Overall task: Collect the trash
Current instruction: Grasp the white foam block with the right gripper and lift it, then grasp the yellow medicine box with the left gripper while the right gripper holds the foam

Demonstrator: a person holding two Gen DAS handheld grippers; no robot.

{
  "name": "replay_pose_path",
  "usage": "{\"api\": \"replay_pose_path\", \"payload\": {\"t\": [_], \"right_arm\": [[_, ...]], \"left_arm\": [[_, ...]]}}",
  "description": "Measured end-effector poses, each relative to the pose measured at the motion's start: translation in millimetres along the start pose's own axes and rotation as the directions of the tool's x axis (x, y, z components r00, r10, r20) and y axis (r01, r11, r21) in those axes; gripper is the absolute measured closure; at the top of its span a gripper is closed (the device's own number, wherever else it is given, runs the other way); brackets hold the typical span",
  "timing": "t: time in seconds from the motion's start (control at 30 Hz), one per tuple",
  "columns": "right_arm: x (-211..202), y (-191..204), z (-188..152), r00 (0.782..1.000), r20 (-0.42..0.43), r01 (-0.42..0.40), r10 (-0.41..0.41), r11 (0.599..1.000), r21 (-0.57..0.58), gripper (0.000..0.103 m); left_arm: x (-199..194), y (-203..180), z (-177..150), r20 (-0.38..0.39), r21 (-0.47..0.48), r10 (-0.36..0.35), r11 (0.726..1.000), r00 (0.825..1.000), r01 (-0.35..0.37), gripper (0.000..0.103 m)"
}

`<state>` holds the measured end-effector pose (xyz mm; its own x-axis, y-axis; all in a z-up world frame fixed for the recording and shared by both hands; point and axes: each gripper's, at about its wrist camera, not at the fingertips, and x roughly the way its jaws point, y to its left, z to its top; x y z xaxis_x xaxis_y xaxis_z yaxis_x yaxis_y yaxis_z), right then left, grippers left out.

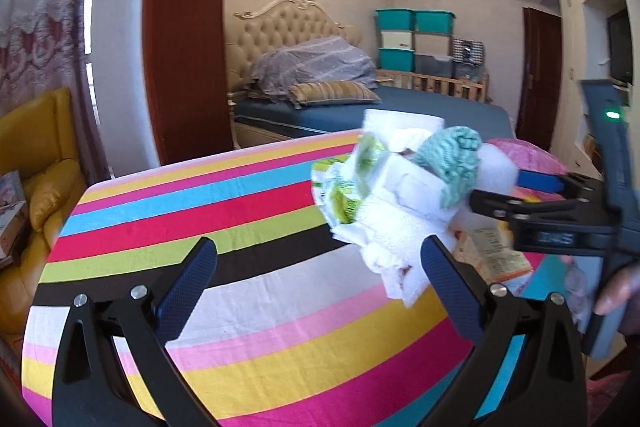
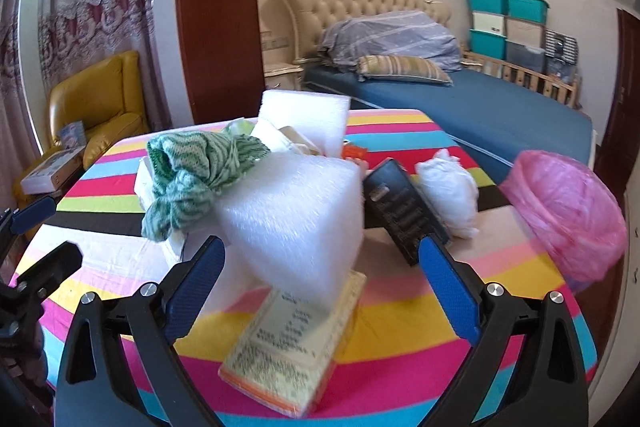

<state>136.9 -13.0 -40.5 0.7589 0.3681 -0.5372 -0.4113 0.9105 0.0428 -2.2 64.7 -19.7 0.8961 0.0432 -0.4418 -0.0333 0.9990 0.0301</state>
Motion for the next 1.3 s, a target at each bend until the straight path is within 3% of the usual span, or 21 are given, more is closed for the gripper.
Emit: {"api": "replay_pose_path", "payload": {"t": [0.03,0.13,0.37,0.7,1.07,1.23,1.3], "right_arm": [[3,0,2,1.0,-0.001,-0.016,0.016,1.0,-0.004,0.013],[11,0,5,0.998,0.001,-0.066,0.066,0.998,-0.026,0.031],[-7,-26,5,0.992,0.059,-0.108,0.108,0.994,0.003,0.033],[-45,-102,-8,0.994,0.108,-0.036,0.023,0.993,0.116,0.033],[-56,-170,-33,0.996,0.078,0.031,-0.049,0.974,0.224,0.033],[-57,-190,-41,0.997,0.061,0.029,-0.045,0.97,0.243,0.033],[-55,-195,-44,0.998,0.057,0.012,-0.027,0.967,0.254,0.033]], "left_arm": [[0,-3,1,-0.002,0.012,-0.007,1.0,1.0,0.007,0.004],[-3,-13,7,0.014,0.054,-0.026,0.998,1.0,0.026,0.004],[8,-40,27,0.011,0.09,-0.129,0.988,0.992,0.127,0.016],[40,-96,31,-0.033,0.208,-0.211,0.955,0.977,0.213,0.039],[77,-154,32,-0.128,0.239,-0.307,0.913,0.943,0.33,0.05],[86,-157,23,-0.155,0.177,-0.241,0.947,0.958,0.267,0.051],[85,-149,17,-0.16,0.18,-0.178,0.962,0.971,0.206,0.049]]}}
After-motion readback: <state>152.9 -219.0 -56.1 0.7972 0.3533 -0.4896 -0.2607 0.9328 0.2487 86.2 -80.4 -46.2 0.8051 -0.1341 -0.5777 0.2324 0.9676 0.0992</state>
